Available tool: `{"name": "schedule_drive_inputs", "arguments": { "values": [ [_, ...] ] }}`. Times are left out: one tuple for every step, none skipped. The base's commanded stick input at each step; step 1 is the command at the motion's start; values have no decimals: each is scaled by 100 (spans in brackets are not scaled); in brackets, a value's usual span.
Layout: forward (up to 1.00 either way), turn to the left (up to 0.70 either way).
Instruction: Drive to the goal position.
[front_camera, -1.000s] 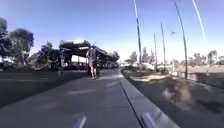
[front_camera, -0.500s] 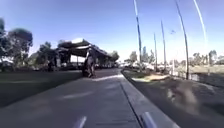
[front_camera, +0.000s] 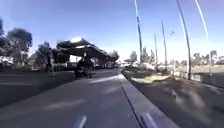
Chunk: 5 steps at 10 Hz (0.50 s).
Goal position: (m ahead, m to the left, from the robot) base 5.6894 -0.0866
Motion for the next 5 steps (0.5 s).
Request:
{"name": "schedule_drive_inputs", "arguments": {
  "values": [
    [98, 0],
    [98, 0],
    [98, 0],
    [98, 0],
    [98, 0]
  ]
}}
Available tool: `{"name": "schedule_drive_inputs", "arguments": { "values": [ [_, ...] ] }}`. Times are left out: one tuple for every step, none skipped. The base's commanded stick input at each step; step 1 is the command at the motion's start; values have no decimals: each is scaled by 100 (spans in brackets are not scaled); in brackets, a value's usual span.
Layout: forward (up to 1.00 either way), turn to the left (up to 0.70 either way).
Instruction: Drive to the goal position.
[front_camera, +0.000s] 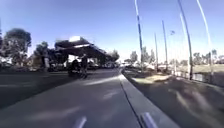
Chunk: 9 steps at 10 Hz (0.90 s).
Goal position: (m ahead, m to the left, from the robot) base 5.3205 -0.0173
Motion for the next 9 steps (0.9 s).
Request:
{"name": "schedule_drive_inputs", "arguments": {
  "values": [
    [98, 0],
    [98, 0],
    [98, 0],
    [98, 0],
    [98, 0],
    [98, 0],
    [98, 0],
    [98, 0],
    [98, 0]
  ]
}}
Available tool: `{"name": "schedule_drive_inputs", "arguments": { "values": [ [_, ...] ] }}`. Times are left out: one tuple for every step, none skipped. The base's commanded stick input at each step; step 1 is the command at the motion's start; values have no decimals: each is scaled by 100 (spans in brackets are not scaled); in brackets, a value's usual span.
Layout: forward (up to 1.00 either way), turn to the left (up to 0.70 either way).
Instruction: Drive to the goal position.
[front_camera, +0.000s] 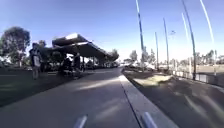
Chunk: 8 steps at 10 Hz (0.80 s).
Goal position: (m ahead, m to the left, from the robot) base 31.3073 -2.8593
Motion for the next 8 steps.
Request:
{"name": "schedule_drive_inputs", "arguments": {
  "values": [
    [98, 0],
    [98, 0],
    [98, 0],
    [98, 0],
    [98, 0],
    [98, 0],
    [98, 0],
    [98, 0]
  ]
}}
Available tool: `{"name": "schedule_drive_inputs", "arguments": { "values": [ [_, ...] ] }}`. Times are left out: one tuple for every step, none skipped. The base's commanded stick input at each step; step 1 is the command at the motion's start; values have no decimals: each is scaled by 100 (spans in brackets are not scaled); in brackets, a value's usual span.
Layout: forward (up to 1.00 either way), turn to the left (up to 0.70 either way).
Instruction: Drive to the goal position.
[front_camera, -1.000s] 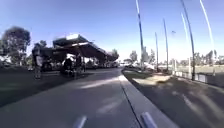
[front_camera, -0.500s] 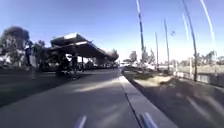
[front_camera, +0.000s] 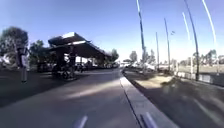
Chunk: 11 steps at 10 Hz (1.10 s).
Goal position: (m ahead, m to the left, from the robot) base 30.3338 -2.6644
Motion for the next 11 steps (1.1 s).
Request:
{"name": "schedule_drive_inputs", "arguments": {
  "values": [
    [98, 0],
    [98, 0],
    [98, 0],
    [98, 0],
    [98, 0],
    [98, 0],
    [98, 0],
    [98, 0],
    [98, 0],
    [98, 0],
    [98, 0]
  ]
}}
